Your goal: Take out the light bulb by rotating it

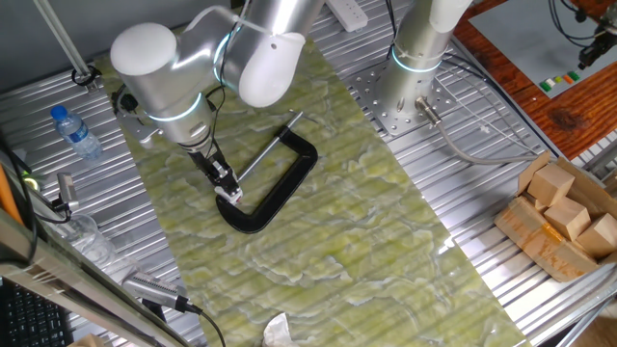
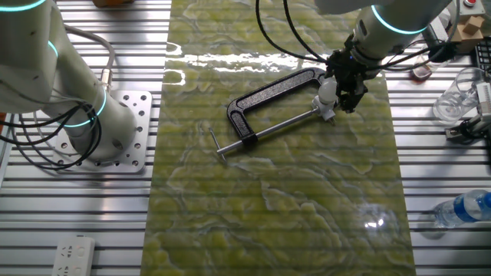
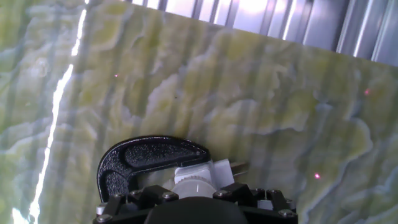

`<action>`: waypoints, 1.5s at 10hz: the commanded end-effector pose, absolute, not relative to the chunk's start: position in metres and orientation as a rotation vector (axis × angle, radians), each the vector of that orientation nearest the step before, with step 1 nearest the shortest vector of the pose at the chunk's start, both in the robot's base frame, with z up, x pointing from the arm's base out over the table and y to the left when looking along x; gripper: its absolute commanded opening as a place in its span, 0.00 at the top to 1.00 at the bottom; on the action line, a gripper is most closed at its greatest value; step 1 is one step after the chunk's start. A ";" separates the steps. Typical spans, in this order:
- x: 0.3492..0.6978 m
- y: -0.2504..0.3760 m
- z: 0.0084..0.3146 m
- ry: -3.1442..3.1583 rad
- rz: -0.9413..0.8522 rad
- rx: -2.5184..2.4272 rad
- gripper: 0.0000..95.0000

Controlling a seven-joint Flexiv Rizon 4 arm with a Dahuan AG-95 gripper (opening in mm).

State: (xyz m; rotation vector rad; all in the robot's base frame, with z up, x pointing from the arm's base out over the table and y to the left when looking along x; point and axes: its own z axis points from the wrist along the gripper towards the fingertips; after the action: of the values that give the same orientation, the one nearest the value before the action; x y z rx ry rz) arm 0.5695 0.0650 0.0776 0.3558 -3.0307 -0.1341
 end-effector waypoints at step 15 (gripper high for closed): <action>0.567 0.065 0.075 -3.055 -0.080 0.371 1.00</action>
State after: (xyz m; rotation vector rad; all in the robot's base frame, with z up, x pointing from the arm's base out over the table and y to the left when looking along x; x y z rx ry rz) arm 0.5663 0.0653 0.0758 0.3346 -3.0602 -0.0922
